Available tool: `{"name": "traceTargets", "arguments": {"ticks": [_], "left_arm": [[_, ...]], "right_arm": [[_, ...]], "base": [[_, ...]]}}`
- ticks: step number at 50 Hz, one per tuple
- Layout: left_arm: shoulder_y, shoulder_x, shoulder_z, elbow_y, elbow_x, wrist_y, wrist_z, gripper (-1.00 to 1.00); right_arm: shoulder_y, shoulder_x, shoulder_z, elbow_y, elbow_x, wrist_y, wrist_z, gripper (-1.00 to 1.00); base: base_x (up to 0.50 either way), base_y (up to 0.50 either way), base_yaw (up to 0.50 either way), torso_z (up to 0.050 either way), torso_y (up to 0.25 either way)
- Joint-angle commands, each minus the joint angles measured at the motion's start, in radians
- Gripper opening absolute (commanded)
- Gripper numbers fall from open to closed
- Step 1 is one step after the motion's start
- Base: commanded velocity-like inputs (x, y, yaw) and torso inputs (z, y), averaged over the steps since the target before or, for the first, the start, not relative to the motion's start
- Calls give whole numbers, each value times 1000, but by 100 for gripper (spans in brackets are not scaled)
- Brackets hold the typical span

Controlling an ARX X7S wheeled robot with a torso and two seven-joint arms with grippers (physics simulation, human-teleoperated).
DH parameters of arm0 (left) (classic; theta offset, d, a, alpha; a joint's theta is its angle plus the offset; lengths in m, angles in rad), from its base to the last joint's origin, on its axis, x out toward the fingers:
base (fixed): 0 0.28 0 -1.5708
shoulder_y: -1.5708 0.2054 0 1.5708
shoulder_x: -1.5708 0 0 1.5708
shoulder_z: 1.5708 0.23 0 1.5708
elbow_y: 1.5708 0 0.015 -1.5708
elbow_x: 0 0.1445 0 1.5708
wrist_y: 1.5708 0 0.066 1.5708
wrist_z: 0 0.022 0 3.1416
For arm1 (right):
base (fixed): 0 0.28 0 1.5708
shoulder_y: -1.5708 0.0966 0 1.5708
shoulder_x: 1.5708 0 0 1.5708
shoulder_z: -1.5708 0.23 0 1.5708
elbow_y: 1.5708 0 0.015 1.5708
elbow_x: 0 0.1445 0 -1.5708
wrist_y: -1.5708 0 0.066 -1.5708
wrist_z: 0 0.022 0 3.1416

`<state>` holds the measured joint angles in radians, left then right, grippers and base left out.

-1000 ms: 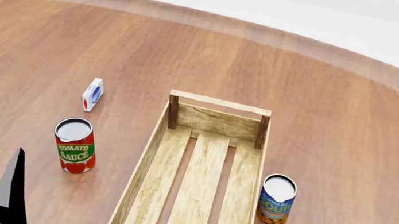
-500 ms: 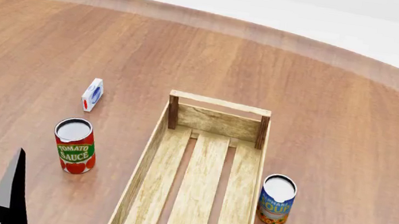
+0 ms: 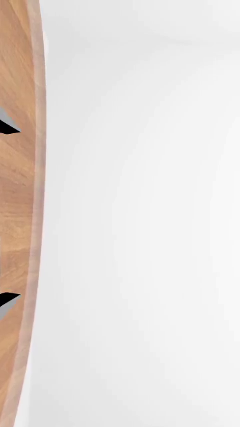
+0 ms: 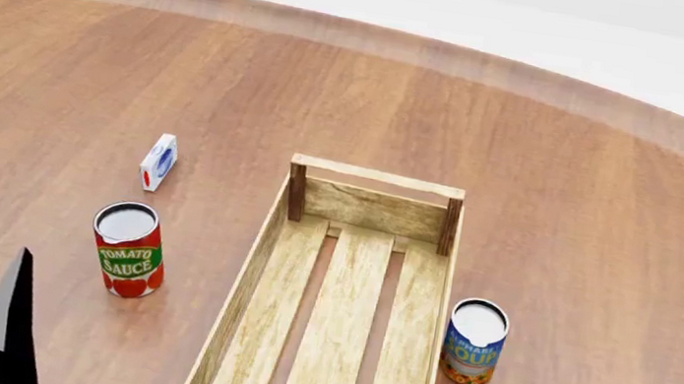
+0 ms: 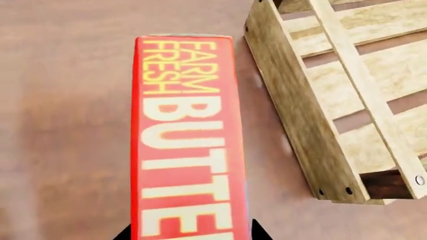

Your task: Pick up the butter and put it in the tray.

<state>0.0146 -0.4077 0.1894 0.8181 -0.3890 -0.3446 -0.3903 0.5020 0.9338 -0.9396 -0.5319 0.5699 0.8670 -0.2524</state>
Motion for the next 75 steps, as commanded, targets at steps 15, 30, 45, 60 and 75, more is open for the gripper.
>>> {"name": "traceTargets", "arguments": {"ticks": [15,30,45,60,75], "left_arm": [[-1,-11,-2,11,-13,-2,-10,100],[-2,-14,1,14,-19,-4,-16,100],[-9,-23,-7,23,-32,-10,-24,100],[-16,-25,13,14,-30,-11,-21,100],[-20,-26,19,13,-31,-10,-27,100]], "right_arm": [[-228,348,226,-493,201,-283,345,-100],[-290,461,307,-414,305,-573,498,-100],[-143,274,345,-257,384,-439,598,-100],[18,69,358,-87,476,-342,698,-100],[218,-169,347,157,504,-238,821,-100]], "base": [[0,0,0,0,1],[0,0,0,0,1],[0,0,0,0,1],[0,0,0,0,1],[0,0,0,1,1]]}}
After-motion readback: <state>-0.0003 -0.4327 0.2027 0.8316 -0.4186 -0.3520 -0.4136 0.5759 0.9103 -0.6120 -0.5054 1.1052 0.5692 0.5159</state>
